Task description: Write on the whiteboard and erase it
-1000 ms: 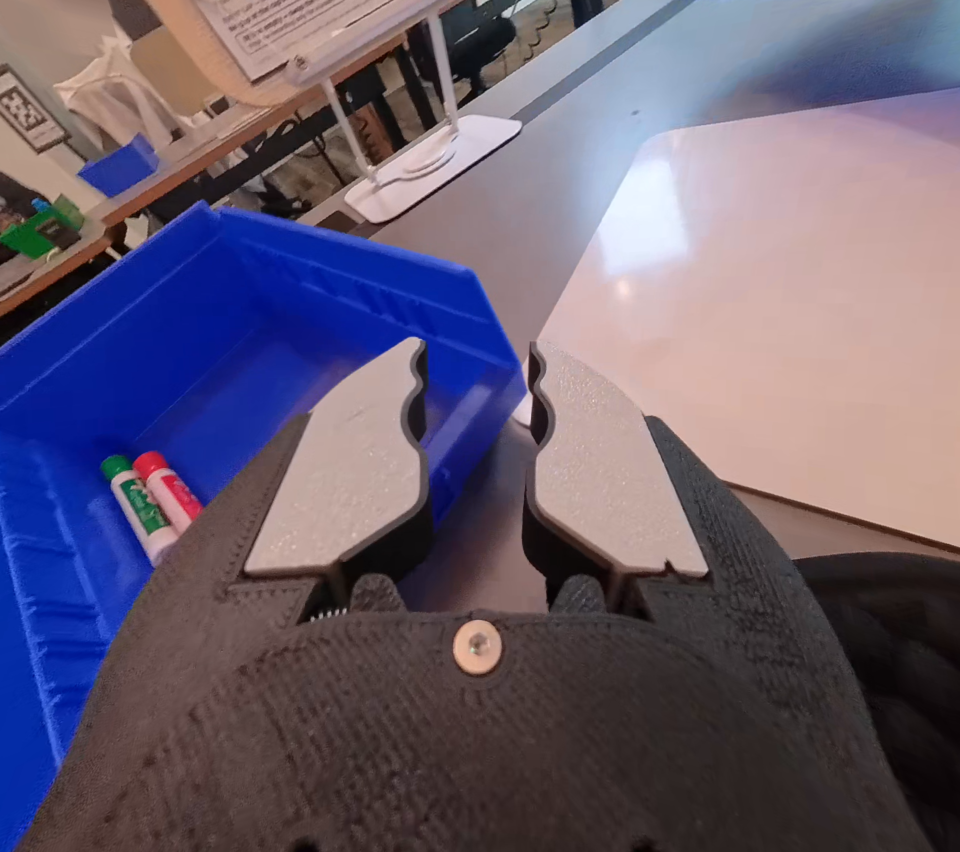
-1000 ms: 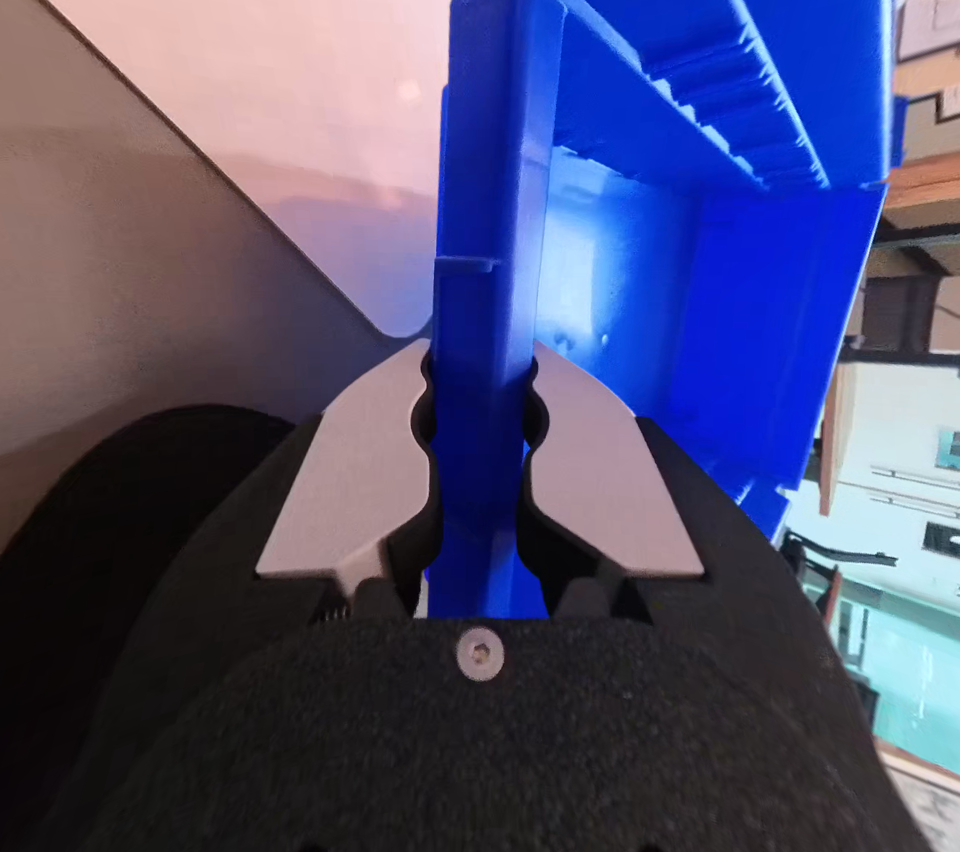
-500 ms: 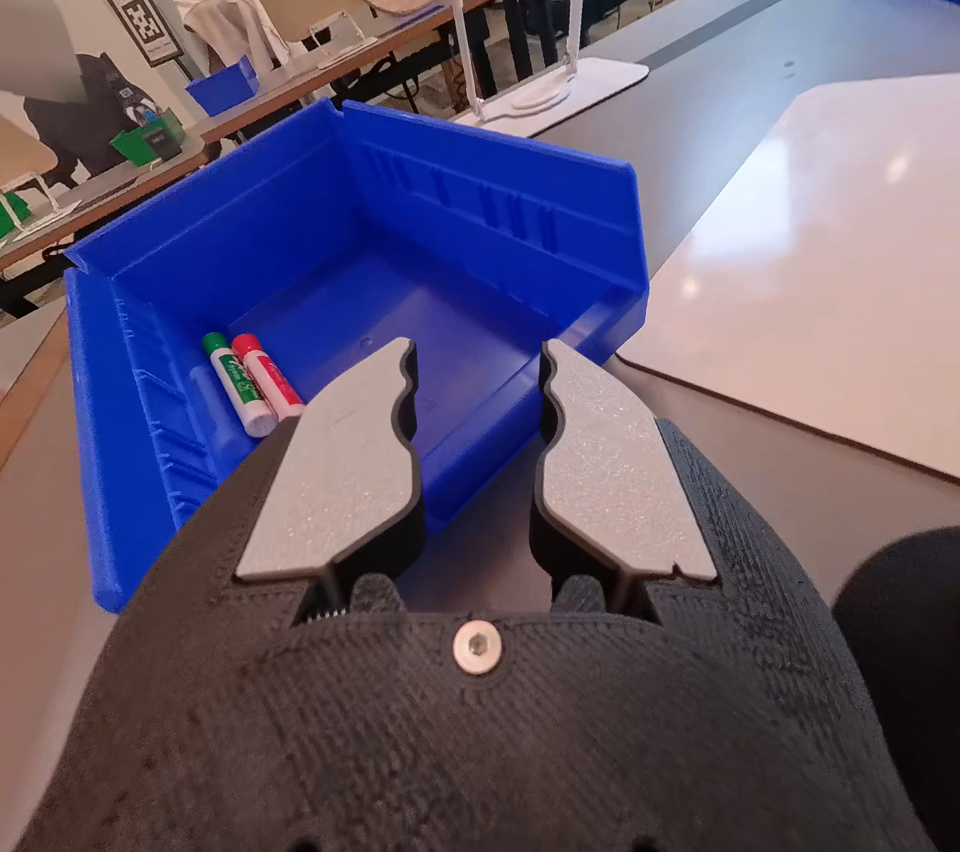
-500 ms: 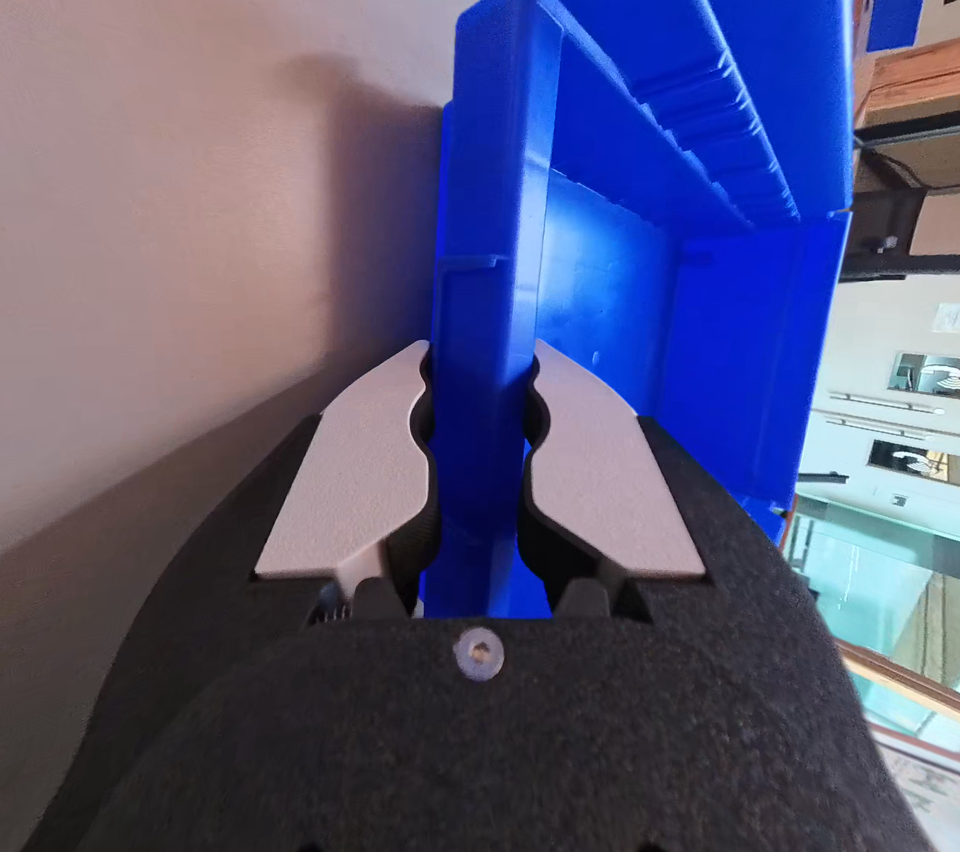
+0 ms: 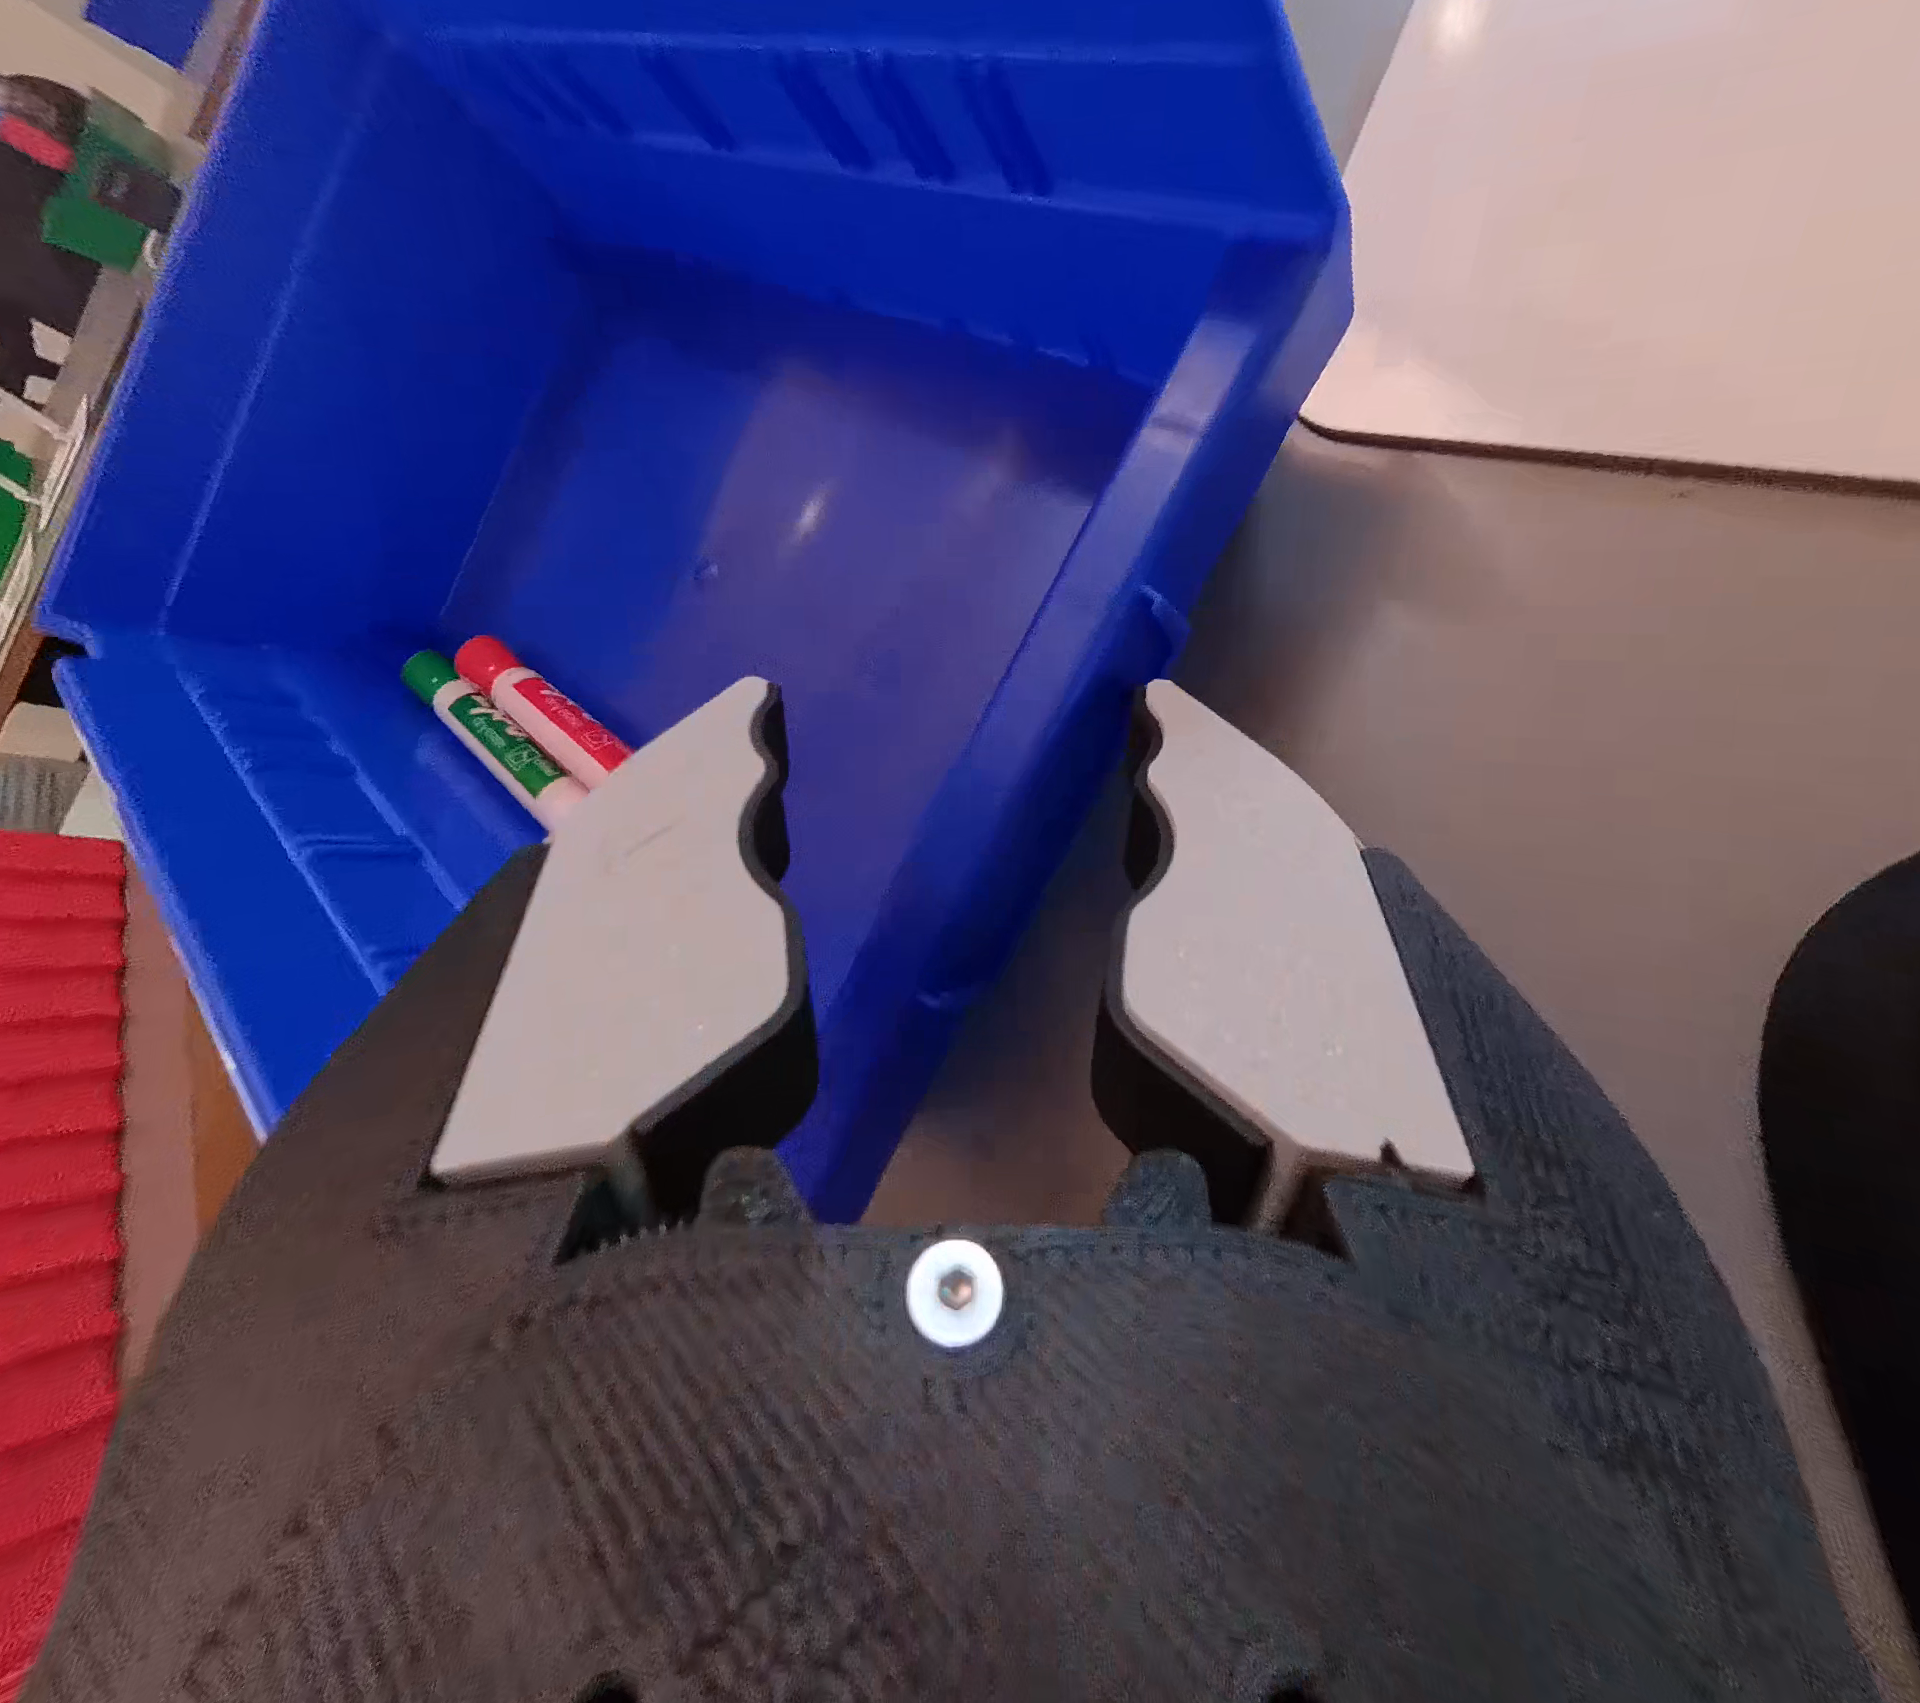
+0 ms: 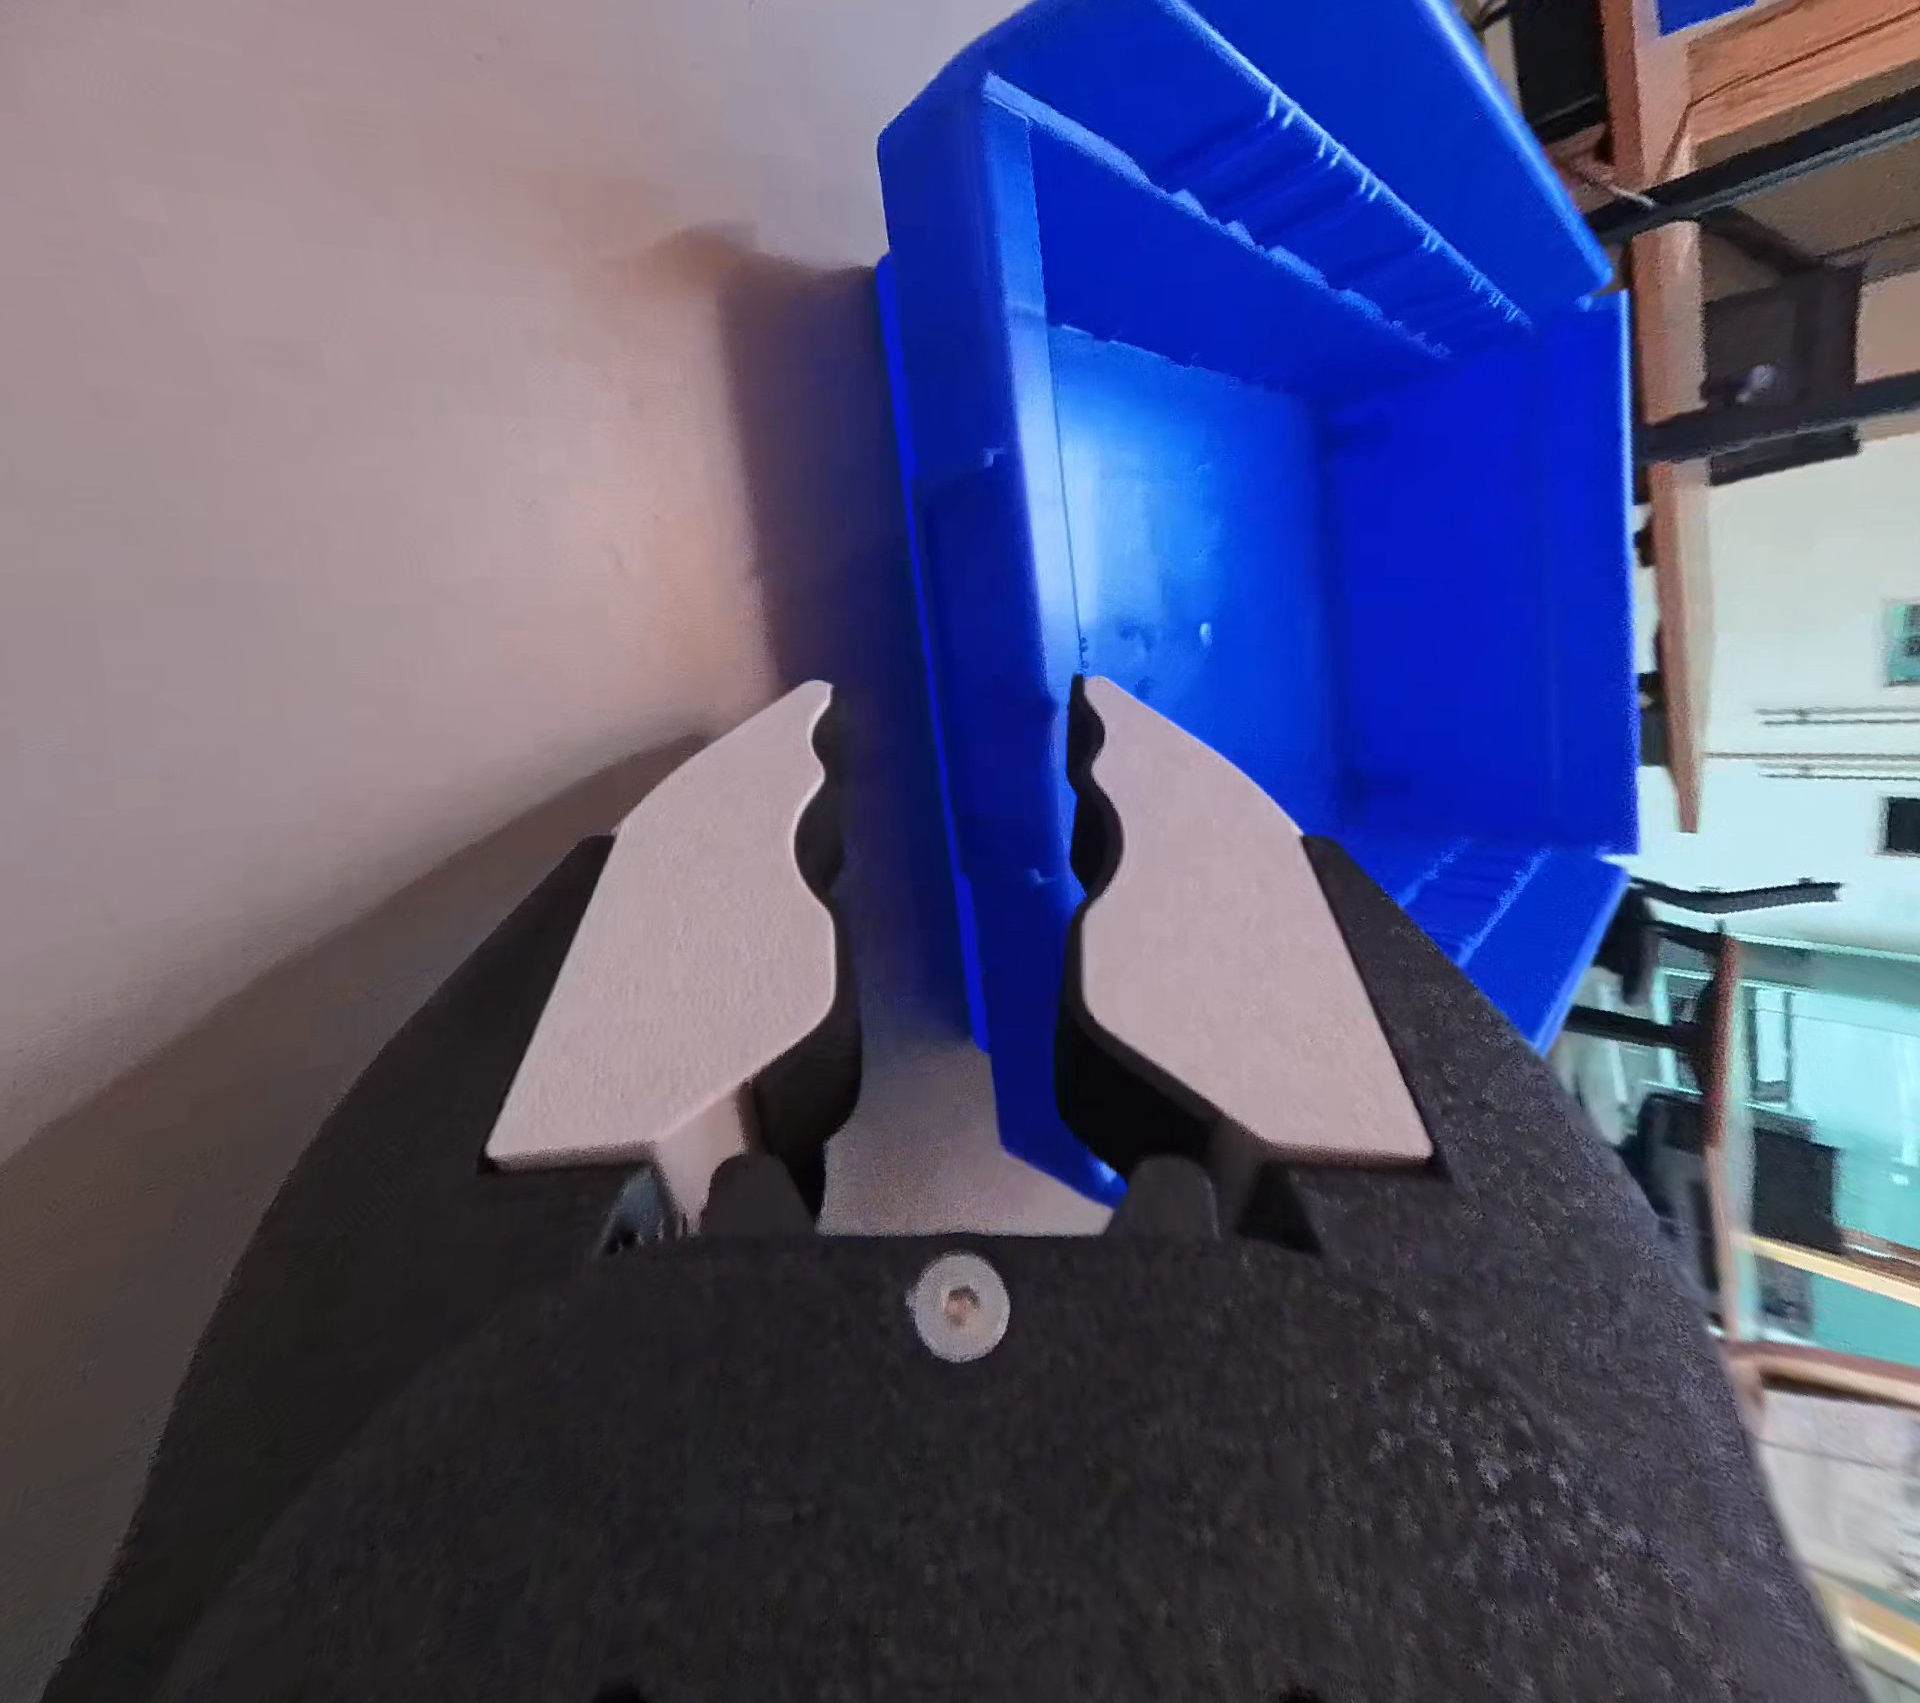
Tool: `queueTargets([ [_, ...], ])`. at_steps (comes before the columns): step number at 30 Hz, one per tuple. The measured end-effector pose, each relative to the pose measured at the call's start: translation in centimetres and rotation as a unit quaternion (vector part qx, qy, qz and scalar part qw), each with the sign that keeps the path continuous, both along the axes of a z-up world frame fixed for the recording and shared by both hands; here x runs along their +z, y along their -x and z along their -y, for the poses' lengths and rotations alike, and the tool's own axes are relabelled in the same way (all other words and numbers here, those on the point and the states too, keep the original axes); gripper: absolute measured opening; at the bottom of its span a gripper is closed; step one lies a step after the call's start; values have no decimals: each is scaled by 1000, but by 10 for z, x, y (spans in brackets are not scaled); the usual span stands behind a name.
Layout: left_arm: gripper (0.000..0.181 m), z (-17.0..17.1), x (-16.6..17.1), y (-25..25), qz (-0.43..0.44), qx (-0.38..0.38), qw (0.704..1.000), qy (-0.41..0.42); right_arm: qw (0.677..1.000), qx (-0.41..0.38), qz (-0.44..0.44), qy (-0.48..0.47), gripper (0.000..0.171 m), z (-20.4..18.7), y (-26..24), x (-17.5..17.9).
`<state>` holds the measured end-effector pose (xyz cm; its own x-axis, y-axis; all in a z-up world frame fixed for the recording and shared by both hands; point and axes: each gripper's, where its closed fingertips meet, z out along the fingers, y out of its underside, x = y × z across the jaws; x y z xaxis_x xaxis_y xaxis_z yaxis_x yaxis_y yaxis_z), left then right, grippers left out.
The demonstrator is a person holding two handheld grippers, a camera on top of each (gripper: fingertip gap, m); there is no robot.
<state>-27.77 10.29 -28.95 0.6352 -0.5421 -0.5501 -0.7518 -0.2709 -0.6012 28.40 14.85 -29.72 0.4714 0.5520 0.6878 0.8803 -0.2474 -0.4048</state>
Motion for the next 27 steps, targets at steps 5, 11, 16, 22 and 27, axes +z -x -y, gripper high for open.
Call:
queueTargets([
  [5, 50, -7, -5, -8, -58, -44, 995, 67, 998, 3, -64, -2, 40, 9, 10, 5],
  [11, 25, -33, -11, -4, -99, -39, 992, 68, 995, 4, -101, -23, 39, 5, 20, 12],
  [16, 25, -46, -10, -2, -127, -39, 989, 58, 995, -29, -91, -8, 44, -9, 3, 9],
  [22, 75, -38, -25, 17, -157, -8, 974, 161, 996, -40, -77, 24, 50, -14, -7, 1],
  [27, 31, -52, -38, 29, -174, -2, 968, 183, 994, -44, -99, 23, 50, -21, -4, -2],
])
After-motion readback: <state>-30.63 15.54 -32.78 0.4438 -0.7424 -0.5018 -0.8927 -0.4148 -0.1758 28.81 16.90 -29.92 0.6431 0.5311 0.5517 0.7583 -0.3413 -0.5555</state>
